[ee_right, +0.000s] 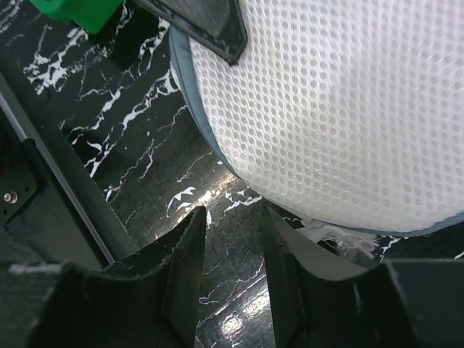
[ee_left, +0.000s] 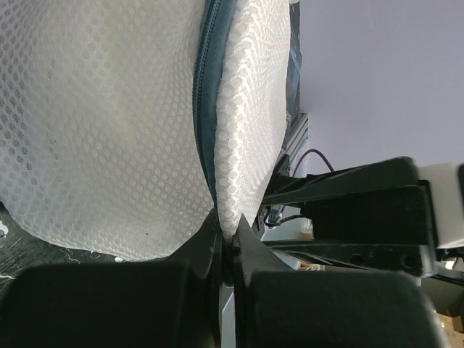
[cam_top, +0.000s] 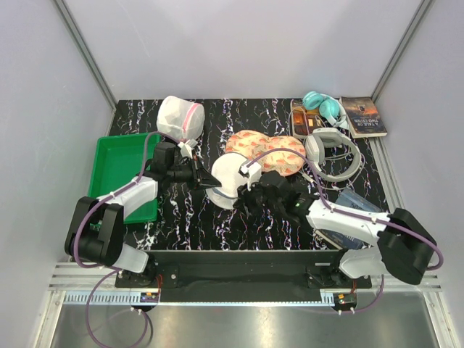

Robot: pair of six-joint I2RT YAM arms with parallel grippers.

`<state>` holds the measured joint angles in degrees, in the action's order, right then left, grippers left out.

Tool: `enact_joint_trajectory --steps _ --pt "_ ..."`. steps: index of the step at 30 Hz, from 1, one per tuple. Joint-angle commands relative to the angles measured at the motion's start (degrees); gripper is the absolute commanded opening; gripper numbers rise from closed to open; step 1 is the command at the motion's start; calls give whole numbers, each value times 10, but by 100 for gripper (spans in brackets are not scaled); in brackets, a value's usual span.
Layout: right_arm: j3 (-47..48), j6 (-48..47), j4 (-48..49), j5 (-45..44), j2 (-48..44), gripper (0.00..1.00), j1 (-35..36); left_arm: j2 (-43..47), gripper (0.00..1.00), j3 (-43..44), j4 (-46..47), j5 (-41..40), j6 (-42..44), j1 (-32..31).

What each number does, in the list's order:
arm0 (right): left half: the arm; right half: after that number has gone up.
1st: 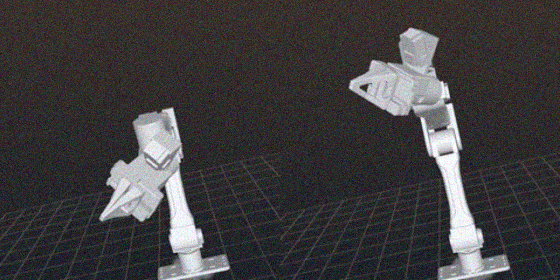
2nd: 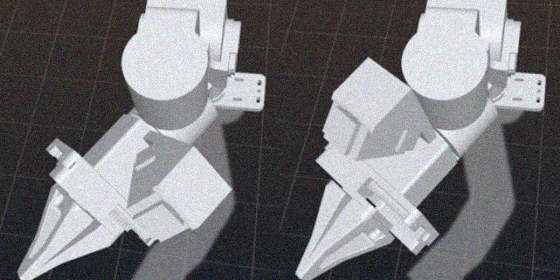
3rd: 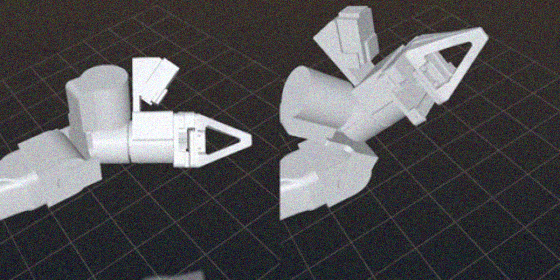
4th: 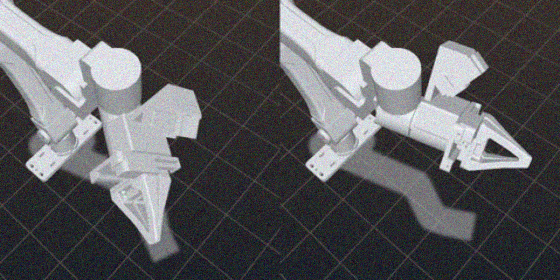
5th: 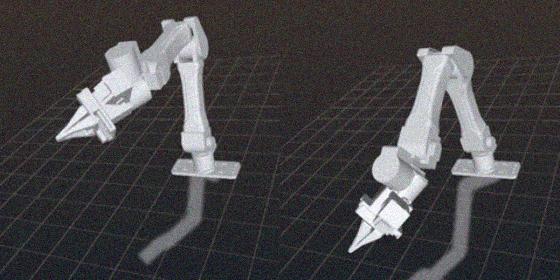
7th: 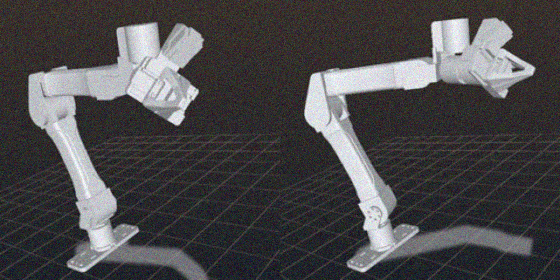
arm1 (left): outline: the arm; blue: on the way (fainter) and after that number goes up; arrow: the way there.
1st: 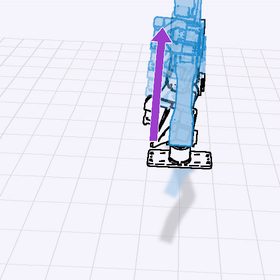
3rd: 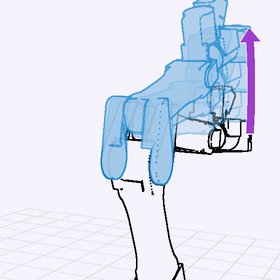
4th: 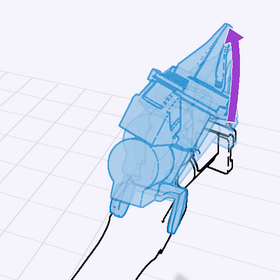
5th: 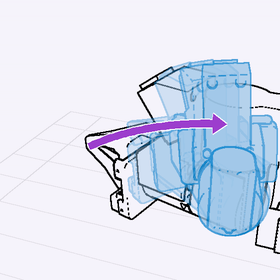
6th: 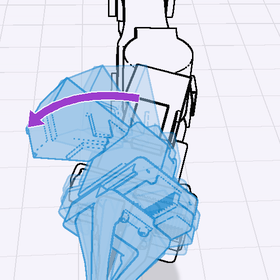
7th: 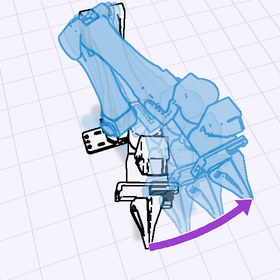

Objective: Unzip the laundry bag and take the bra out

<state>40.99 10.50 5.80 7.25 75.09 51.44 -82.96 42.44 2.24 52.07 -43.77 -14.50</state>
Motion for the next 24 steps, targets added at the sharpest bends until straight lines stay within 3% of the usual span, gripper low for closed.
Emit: enact_joint_trajectory --steps 1,13,24 --pt "24 29 15 18 29 45 4 18 0 17 18 9 1 4" --pt "22 26 -11 -121 17 54 4 25 0 14 18 17 1 4" --pt "29 15 8 -148 25 56 5 29 0 10 21 20 0 4"
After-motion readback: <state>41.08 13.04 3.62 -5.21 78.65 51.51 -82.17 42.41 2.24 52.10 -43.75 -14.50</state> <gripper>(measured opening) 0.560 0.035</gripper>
